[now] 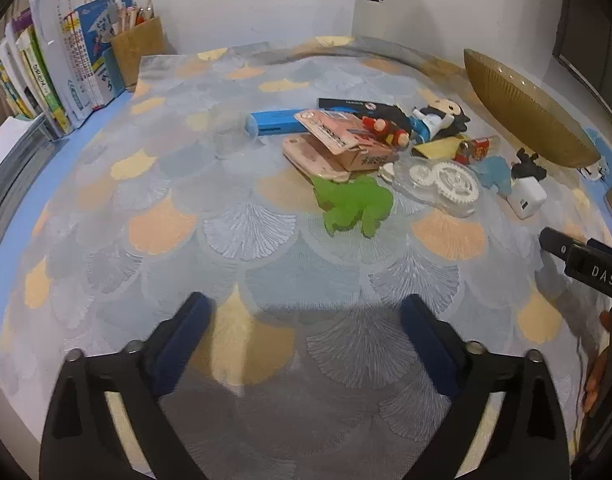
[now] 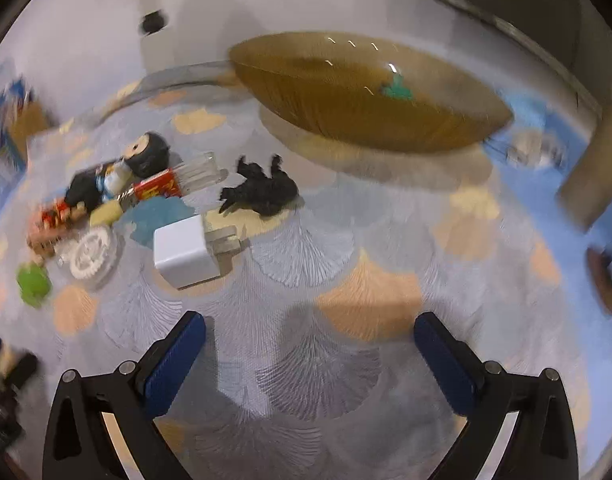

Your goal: Organize rigid objects

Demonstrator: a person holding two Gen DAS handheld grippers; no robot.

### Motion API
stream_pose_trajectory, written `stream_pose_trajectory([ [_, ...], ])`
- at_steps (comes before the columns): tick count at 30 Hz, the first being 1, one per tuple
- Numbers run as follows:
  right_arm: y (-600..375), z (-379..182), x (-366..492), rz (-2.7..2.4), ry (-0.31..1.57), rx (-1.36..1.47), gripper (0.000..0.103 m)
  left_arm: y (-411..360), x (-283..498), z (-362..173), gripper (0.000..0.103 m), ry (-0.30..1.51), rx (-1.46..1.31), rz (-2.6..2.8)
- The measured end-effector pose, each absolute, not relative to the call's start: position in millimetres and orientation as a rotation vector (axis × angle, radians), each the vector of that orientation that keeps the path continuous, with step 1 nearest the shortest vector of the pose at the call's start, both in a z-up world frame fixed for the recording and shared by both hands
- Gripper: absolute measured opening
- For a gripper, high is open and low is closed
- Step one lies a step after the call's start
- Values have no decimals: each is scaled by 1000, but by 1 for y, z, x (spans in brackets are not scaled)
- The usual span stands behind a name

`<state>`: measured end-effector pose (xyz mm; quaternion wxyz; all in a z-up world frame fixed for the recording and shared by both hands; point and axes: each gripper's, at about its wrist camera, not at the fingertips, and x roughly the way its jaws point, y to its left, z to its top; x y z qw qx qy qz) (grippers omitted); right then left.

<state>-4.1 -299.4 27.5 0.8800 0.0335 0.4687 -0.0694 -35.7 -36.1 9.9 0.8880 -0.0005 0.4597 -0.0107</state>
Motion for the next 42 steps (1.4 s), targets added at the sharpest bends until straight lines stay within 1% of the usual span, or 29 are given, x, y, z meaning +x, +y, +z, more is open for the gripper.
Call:
stream_pose_trajectory([
  [3, -298, 26, -6, -138, 963, 53, 103, -37, -36, 9, 102, 958, -3, -23],
  [42, -295, 27, -7, -136, 965, 50, 103, -36, -35, 9, 103, 953, -3, -17],
])
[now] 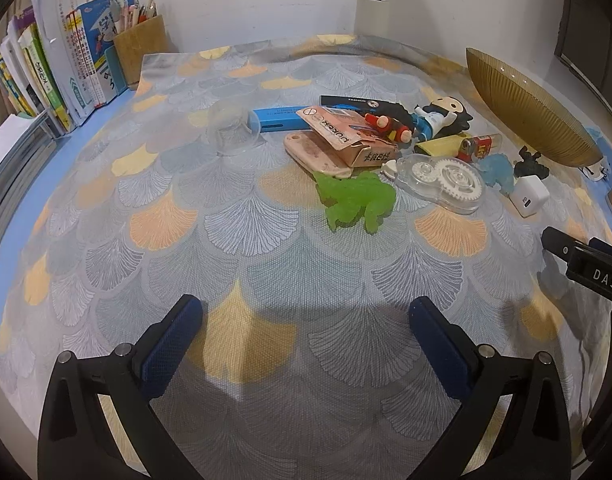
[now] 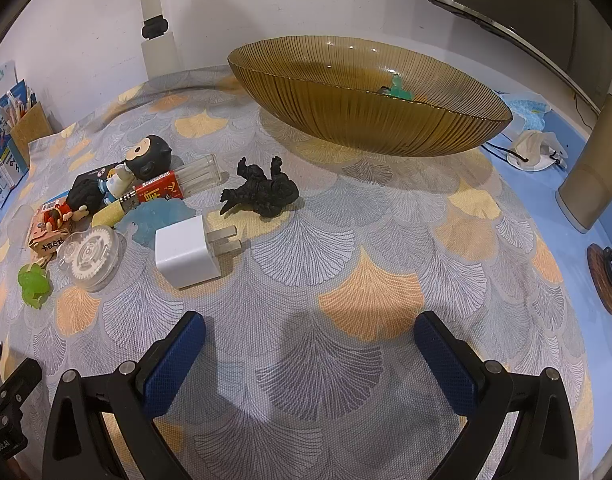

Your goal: Organize rigid objects

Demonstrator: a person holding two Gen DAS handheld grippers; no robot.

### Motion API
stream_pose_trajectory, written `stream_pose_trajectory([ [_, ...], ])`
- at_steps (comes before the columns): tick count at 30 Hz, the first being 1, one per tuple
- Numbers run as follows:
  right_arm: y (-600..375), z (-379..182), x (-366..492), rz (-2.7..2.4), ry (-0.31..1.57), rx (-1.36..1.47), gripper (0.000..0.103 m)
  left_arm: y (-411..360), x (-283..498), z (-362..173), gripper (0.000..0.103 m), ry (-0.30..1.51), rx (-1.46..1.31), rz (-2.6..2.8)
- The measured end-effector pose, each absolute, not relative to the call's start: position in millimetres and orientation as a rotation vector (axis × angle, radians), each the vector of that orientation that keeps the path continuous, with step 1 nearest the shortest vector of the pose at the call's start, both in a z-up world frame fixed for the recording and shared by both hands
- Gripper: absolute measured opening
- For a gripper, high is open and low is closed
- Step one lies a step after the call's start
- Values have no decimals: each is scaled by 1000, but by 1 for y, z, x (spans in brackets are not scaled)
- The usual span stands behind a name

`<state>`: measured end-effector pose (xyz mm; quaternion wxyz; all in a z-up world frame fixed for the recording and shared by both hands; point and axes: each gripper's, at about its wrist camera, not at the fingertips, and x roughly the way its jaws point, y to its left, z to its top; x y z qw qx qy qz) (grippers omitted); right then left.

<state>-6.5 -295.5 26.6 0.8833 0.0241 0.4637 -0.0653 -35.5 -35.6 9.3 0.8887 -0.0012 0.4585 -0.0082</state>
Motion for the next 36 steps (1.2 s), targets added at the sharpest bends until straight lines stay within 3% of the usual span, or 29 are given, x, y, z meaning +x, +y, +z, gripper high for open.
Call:
stream_pose_trajectory([
  [36, -296, 28, -8, -84, 1013, 36, 103, -25, -39, 11, 102, 972, 2, -91],
])
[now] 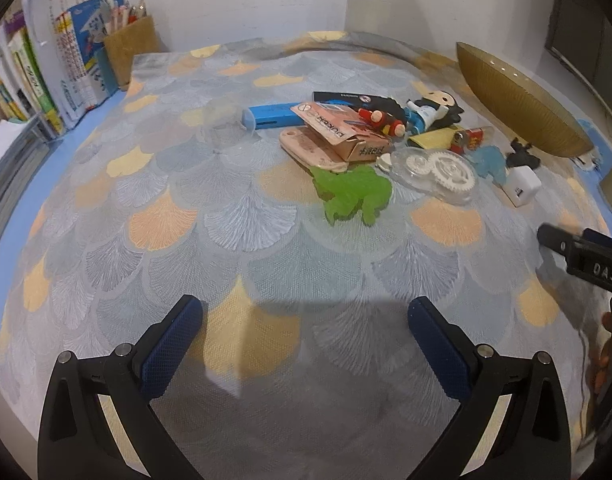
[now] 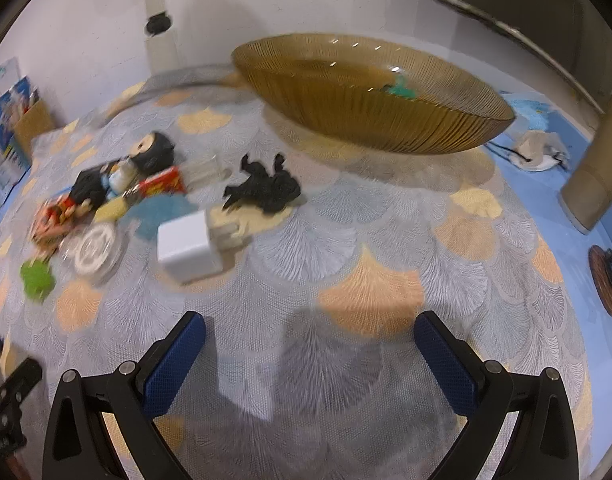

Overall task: Organize rigid objects
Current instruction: 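Move left tool to clear plastic cup while right grasps white cube charger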

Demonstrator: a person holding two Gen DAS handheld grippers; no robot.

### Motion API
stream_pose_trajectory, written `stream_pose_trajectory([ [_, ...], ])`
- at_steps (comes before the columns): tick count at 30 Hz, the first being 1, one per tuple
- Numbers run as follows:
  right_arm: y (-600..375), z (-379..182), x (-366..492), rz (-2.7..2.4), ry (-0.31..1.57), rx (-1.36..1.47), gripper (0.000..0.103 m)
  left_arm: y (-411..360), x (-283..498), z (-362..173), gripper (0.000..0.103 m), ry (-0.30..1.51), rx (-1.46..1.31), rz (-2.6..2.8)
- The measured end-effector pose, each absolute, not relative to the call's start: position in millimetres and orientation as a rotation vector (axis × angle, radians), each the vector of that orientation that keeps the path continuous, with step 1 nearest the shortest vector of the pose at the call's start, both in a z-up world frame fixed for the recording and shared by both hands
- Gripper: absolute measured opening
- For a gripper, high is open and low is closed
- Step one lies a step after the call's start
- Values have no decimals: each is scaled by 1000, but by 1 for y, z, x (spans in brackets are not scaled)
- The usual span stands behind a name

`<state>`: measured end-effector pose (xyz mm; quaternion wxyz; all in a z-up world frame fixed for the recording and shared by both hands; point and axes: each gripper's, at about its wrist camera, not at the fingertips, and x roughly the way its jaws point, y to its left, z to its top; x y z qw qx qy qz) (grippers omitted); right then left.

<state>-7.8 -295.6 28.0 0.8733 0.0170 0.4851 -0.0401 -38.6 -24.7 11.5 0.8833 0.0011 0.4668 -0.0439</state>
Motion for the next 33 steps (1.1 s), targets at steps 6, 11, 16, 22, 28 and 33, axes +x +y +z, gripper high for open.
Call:
stream_pose_trajectory([
  [6, -288, 30, -17, 26, 1130, -3, 103, 15, -26, 33, 102, 968, -113, -206],
  [11, -287, 41, -19, 115, 1132, 75, 103, 46, 14, 56, 102, 953, -151, -281],
  [16, -288, 69, -9, 123, 1024, 98, 103, 53, 64, 58, 95, 952, -187, -192],
  [22, -281, 74, 9, 115, 1000, 62, 99, 48, 93, 37, 73, 994, -267, -128],
  [28, -269, 61, 25, 166, 1020, 45, 85, 47, 106, 24, 40, 1029, -275, -100],
  [33, -262, 47, 42, 188, 1042, 66, 58, 52, 102, 24, 39, 1005, -299, -118],
])
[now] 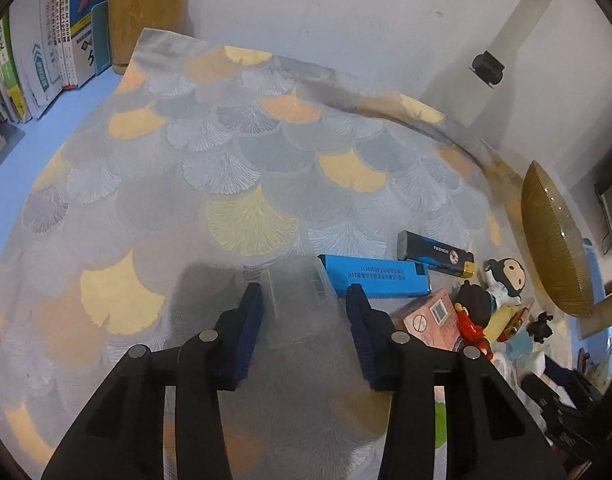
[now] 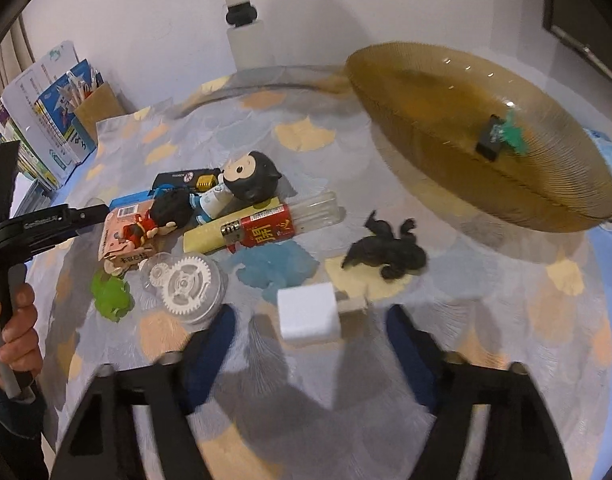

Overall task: Organize rigid objects
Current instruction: 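Move left tool to clear plastic cup while right grasps white cube charger, then grasp the clear plastic cup with left tool while right lifts the charger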

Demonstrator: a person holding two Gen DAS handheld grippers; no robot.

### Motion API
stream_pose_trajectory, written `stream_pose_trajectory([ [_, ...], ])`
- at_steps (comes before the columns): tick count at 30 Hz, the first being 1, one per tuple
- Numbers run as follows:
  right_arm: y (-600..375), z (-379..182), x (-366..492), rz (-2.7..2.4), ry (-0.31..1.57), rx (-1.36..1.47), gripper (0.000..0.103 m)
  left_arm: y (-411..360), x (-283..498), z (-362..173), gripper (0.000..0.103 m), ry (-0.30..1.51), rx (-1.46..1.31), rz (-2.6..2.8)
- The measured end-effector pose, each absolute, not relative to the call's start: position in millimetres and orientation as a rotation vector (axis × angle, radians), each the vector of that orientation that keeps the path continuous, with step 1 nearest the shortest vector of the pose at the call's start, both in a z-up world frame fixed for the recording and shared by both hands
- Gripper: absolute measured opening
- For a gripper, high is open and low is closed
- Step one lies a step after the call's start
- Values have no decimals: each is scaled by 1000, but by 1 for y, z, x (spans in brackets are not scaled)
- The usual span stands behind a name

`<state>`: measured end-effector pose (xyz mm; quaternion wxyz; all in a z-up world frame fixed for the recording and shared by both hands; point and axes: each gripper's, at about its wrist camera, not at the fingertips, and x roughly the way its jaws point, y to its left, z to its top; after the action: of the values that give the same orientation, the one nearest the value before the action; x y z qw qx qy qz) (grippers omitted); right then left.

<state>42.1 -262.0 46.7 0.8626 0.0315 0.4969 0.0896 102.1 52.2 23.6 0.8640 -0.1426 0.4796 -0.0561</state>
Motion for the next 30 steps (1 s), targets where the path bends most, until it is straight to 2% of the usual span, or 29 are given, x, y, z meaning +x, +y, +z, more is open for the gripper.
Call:
stream_pose_trajectory([
  [1, -260, 43, 45, 178, 1053, 63, 52, 52, 99, 25, 39, 998, -296, -128],
  [4, -254, 44, 43, 158, 1013, 2, 46, 48, 85, 31, 39, 971, -267, -154],
  [11, -250, 45, -2, 371, 1017, -90, 46, 28, 37, 47, 39, 920, -160, -264],
  [15, -256, 45, -37, 436, 1010, -237, 46, 12, 10, 50, 39, 924, -108, -330],
  [18, -279, 45, -45, 379, 1029, -216, 56, 0, -5, 52, 39, 919, -77, -353],
  [21, -308, 48, -59, 322, 1023, -95, 59, -11, -17, 55, 39, 906, -72, -384],
  [26, -317, 46, -82, 327, 1013, 61, 59, -24, -27, 48, 39, 898, -75, -408],
  [30, -300, 37, -71, 215, 1024, 77, 59, -35, -36, 45, 39, 896, -49, -394],
])
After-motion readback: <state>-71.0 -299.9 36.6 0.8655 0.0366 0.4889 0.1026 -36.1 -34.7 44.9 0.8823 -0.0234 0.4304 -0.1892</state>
